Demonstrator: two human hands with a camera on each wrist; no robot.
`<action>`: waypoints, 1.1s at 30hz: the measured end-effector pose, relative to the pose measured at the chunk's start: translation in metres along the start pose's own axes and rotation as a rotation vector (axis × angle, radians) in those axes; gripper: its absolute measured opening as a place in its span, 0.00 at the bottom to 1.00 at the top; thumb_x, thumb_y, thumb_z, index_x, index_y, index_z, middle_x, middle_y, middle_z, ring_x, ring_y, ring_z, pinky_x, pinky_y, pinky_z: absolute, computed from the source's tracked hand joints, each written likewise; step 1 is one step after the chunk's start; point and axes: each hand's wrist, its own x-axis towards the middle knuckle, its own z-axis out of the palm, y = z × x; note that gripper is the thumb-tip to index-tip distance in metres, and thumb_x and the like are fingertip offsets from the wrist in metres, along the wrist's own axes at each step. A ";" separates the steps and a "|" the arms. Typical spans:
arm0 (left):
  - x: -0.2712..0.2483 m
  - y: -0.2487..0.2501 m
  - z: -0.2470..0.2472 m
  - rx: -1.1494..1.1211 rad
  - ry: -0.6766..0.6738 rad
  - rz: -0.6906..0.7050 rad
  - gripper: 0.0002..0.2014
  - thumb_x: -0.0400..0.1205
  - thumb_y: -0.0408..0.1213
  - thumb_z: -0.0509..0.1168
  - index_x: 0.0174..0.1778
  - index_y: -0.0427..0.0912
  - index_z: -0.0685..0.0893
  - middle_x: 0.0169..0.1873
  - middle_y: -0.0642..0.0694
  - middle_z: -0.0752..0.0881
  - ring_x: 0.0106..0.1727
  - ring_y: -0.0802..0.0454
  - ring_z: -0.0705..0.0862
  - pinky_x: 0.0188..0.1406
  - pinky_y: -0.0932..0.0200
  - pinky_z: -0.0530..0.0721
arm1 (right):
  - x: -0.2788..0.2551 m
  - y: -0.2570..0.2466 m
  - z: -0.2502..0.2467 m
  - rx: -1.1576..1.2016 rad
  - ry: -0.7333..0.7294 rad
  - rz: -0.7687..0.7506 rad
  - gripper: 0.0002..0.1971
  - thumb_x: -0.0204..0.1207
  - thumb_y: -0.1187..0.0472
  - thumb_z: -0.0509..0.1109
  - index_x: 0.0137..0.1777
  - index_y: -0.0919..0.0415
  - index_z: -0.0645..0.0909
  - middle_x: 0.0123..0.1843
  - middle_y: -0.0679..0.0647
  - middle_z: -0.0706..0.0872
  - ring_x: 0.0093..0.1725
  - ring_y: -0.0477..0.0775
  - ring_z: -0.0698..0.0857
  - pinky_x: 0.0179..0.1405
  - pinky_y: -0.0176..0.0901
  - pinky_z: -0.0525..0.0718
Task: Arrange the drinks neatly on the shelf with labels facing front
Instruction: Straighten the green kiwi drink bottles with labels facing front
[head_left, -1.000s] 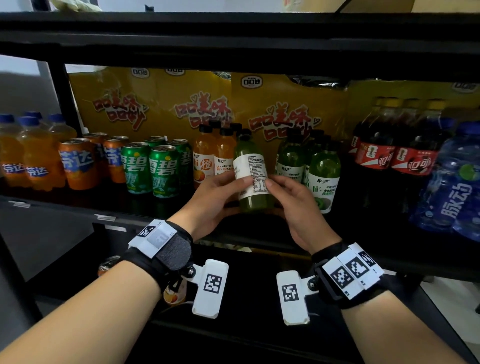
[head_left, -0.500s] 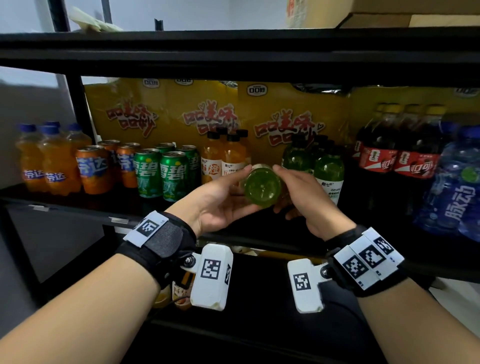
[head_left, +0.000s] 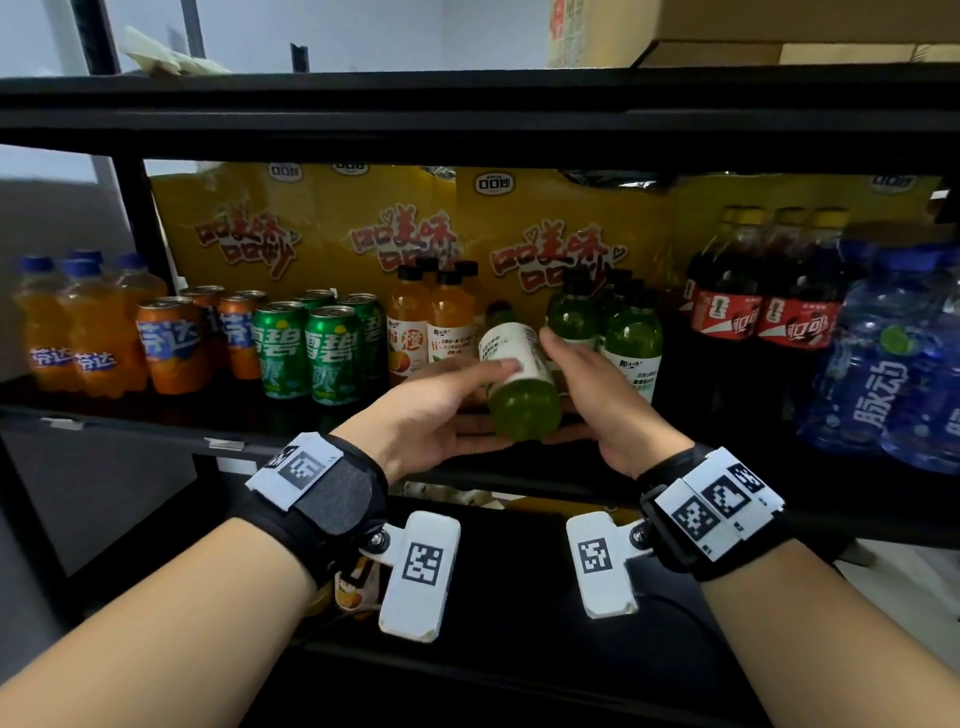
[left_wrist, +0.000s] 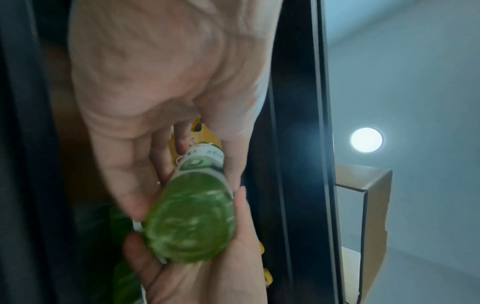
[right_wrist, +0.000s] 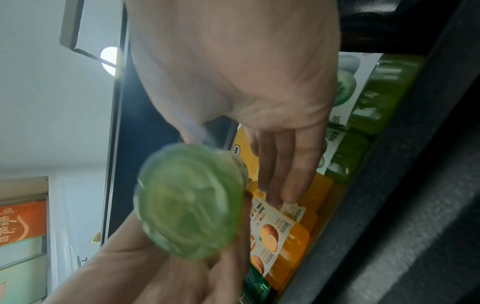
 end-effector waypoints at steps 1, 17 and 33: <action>-0.001 -0.002 -0.001 0.039 -0.026 0.025 0.29 0.68 0.41 0.82 0.66 0.49 0.84 0.55 0.40 0.93 0.52 0.41 0.94 0.44 0.46 0.93 | -0.001 0.000 0.000 0.004 -0.008 -0.045 0.20 0.84 0.35 0.67 0.67 0.45 0.82 0.60 0.46 0.91 0.54 0.49 0.92 0.45 0.48 0.93; 0.016 -0.037 -0.004 0.650 0.132 0.779 0.40 0.77 0.38 0.79 0.82 0.66 0.70 0.80 0.55 0.74 0.82 0.59 0.71 0.82 0.43 0.74 | -0.025 0.012 0.018 -0.320 0.272 -0.790 0.32 0.61 0.70 0.88 0.61 0.53 0.76 0.62 0.56 0.76 0.61 0.46 0.79 0.63 0.30 0.77; 0.025 -0.024 -0.010 0.560 0.085 0.640 0.28 0.77 0.42 0.81 0.74 0.53 0.82 0.65 0.58 0.89 0.66 0.63 0.85 0.69 0.56 0.84 | -0.011 -0.020 0.006 -0.303 0.095 -0.551 0.40 0.67 0.50 0.88 0.77 0.42 0.73 0.67 0.38 0.83 0.66 0.31 0.81 0.58 0.20 0.77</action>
